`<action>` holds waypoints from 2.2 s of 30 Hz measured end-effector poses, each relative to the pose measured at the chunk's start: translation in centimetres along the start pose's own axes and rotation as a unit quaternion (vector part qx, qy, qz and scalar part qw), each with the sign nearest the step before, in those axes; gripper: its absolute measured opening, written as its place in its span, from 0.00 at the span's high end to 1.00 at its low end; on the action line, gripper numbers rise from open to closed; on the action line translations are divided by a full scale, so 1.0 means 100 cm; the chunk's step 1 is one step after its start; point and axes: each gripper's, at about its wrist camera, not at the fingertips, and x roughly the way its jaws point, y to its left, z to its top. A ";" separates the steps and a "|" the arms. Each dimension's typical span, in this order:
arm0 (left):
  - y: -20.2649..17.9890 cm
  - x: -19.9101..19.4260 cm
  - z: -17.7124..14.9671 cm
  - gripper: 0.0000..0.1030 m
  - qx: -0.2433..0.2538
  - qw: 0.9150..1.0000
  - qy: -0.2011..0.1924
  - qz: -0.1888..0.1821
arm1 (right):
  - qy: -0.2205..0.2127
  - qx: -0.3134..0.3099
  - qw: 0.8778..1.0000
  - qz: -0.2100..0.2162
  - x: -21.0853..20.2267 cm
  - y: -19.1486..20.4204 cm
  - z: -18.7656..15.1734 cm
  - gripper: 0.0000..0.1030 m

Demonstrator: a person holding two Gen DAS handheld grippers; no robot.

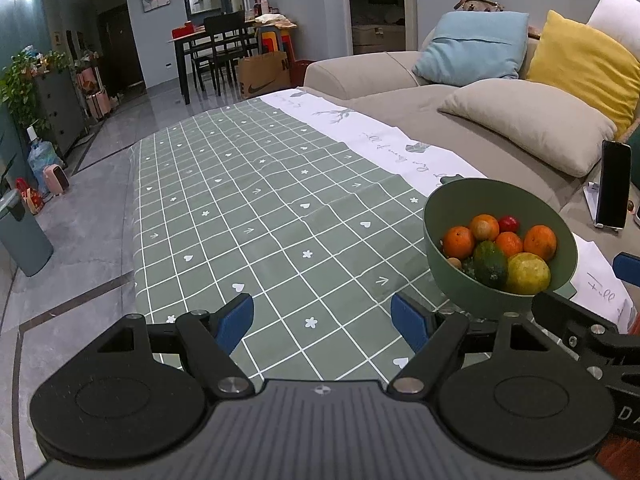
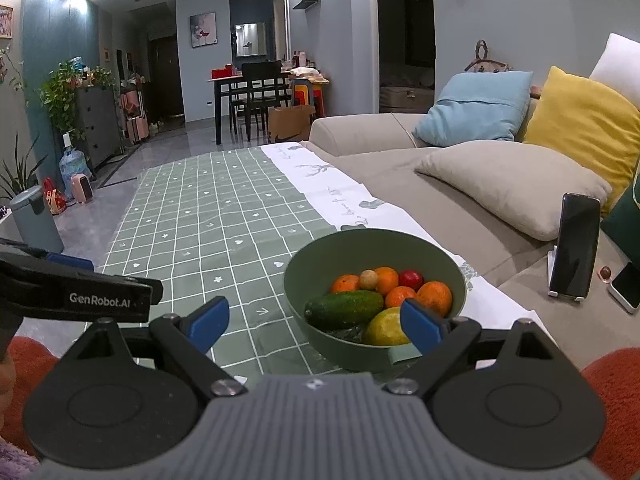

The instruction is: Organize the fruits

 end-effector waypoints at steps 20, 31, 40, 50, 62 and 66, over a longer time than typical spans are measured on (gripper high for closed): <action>0.001 -0.001 -0.001 0.11 -0.001 1.000 0.000 -0.001 | -0.004 -0.004 1.000 0.005 -0.004 0.001 0.000 0.14; 0.003 -0.002 -0.001 0.11 -0.002 1.000 0.002 -0.002 | -0.006 -0.004 1.000 0.006 -0.004 0.002 0.001 0.14; 0.003 -0.001 -0.001 0.11 -0.003 1.000 0.004 -0.004 | -0.006 -0.004 1.000 0.007 -0.004 0.001 0.001 0.14; 0.003 -0.001 0.000 0.11 -0.003 1.000 0.005 -0.004 | -0.004 -0.005 1.000 0.008 -0.004 0.002 0.000 0.14; 0.004 0.001 0.000 0.11 -0.004 1.000 0.004 -0.004 | -0.003 -0.005 1.000 0.009 -0.003 0.002 0.000 0.14; 0.005 0.000 0.000 0.11 -0.007 1.000 0.005 -0.007 | -0.003 -0.005 1.000 0.009 -0.003 0.002 0.000 0.14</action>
